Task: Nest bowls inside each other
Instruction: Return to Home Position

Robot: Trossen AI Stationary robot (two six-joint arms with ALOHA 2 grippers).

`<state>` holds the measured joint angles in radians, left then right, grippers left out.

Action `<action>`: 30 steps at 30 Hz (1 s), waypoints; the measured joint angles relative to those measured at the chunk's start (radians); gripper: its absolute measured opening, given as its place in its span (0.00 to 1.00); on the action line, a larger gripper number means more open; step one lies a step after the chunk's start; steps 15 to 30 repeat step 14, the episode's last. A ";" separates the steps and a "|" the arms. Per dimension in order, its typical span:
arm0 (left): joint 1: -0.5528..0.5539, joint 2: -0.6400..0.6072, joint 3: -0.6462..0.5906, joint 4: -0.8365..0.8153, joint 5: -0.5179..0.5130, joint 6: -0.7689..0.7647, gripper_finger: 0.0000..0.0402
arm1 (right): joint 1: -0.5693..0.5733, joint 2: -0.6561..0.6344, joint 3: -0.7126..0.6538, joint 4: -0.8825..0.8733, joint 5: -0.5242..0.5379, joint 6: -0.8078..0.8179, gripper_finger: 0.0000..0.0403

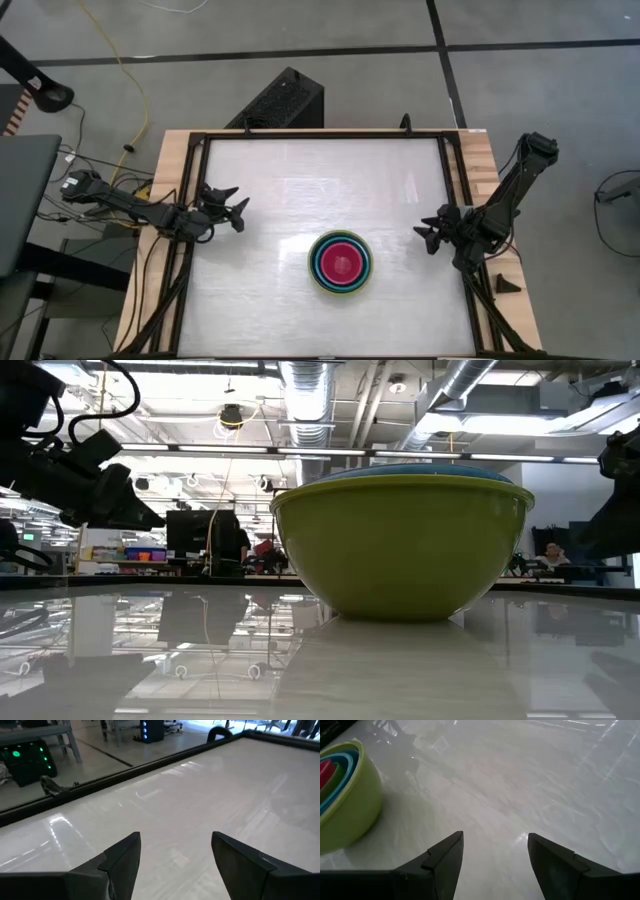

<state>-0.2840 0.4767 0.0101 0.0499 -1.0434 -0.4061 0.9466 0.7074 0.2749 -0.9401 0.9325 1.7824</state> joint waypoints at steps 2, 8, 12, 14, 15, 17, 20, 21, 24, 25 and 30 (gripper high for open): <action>0.000 0.000 0.000 0.000 0.012 -0.001 0.58 | 0.000 0.000 0.000 0.000 0.000 -0.002 0.63; 0.000 0.000 0.000 0.004 0.043 0.003 0.58 | 0.000 0.000 0.000 0.000 0.000 -0.003 0.63; 0.000 0.000 -0.001 0.005 0.045 0.002 0.58 | 0.000 0.000 0.000 0.000 0.000 -0.002 0.63; 0.000 0.000 -0.001 0.005 0.045 0.002 0.58 | 0.000 0.000 0.000 0.000 -0.001 -0.002 0.63; 0.000 0.000 -0.001 0.005 0.045 0.002 0.58 | 0.000 0.000 0.000 0.000 -0.001 -0.002 0.63; 0.000 0.000 -0.001 0.005 0.045 0.002 0.58 | 0.000 0.000 0.000 0.000 -0.001 -0.002 0.63; 0.000 0.000 -0.001 0.005 0.045 0.002 0.58 | 0.000 0.000 0.000 0.000 -0.001 -0.002 0.63; 0.000 0.000 -0.001 0.005 0.045 0.002 0.58 | 0.000 0.000 0.000 0.000 -0.001 -0.002 0.63; 0.000 0.000 -0.001 0.005 0.045 0.002 0.58 | 0.000 0.000 0.000 0.000 -0.001 -0.002 0.63; 0.000 0.000 -0.001 0.005 0.045 0.002 0.58 | 0.000 0.000 0.000 0.000 -0.001 -0.002 0.63; 0.000 0.000 -0.001 0.005 0.045 0.002 0.58 | 0.000 0.000 0.000 0.000 -0.001 -0.002 0.63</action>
